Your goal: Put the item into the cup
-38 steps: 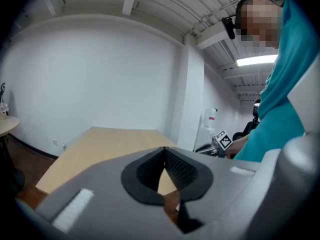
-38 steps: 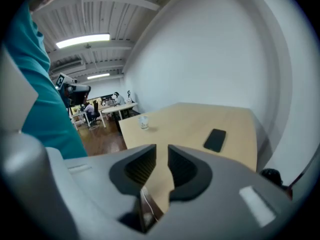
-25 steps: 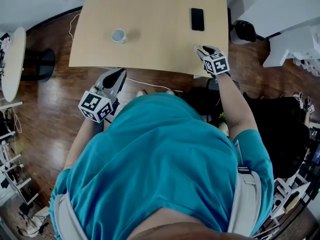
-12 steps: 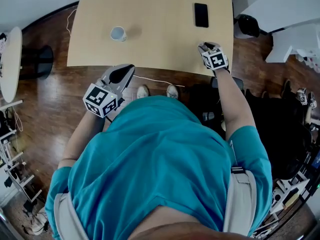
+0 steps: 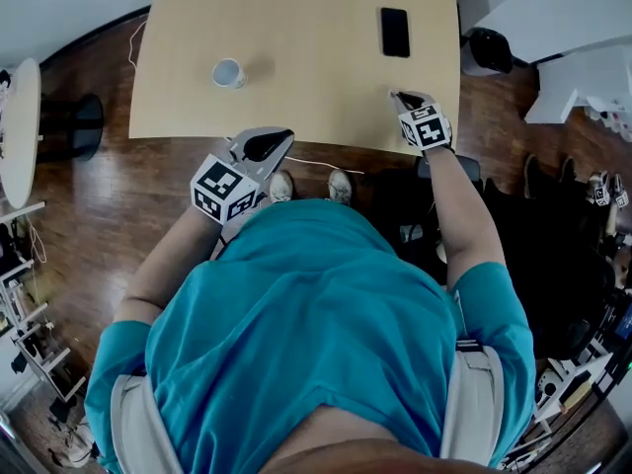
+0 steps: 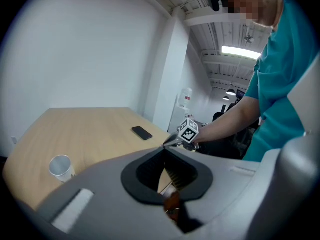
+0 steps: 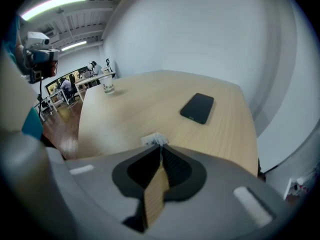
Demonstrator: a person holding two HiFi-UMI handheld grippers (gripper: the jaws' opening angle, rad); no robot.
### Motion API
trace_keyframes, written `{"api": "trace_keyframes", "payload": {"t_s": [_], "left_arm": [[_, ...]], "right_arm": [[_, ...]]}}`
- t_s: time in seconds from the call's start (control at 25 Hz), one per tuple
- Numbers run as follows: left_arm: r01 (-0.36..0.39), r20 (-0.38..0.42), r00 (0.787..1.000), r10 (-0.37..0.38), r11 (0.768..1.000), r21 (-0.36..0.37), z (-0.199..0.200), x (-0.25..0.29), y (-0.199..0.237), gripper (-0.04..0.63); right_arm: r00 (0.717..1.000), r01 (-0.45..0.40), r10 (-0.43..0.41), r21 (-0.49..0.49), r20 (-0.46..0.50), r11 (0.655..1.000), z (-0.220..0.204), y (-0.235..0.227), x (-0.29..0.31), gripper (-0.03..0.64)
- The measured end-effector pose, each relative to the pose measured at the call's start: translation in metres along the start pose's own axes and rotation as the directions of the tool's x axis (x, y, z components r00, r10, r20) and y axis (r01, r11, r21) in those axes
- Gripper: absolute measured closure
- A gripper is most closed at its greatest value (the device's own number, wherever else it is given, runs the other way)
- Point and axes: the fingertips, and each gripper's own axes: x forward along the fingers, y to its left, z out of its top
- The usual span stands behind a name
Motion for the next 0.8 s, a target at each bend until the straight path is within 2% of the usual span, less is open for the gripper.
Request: {"api": "trace_keyframes", "payload": {"t_s": [0.2,0.44,0.64,0.8], "left_arm": [[0.031,0.012,0.999,-0.031,0.999,-0.008,0.002,0.023,-0.001,0.591],[0.035,0.049,0.998,-0.033,0.999,-0.029,0.004,0.036,0.007,0.591],[0.006,0.072,0.997,-0.002,0.998,-0.056,0.000,0.032,0.026,0.591],[-0.045,0.091,0.994,0.054,0.994,-0.096,-0.007,0.016,0.048,0.591]], "right_arm": [[0.998,-0.020,0.020,0.002,0.053,1.000,0.015,0.005,-0.019,0.603],[0.990,-0.067,0.073,-0.055,0.120,0.996,0.063,0.028,-0.042,0.604],[0.981,-0.112,0.128,-0.113,0.145,0.987,0.109,0.053,-0.045,0.604],[0.969,-0.168,0.192,-0.158,0.153,0.973,0.149,0.083,-0.035,0.604]]}}
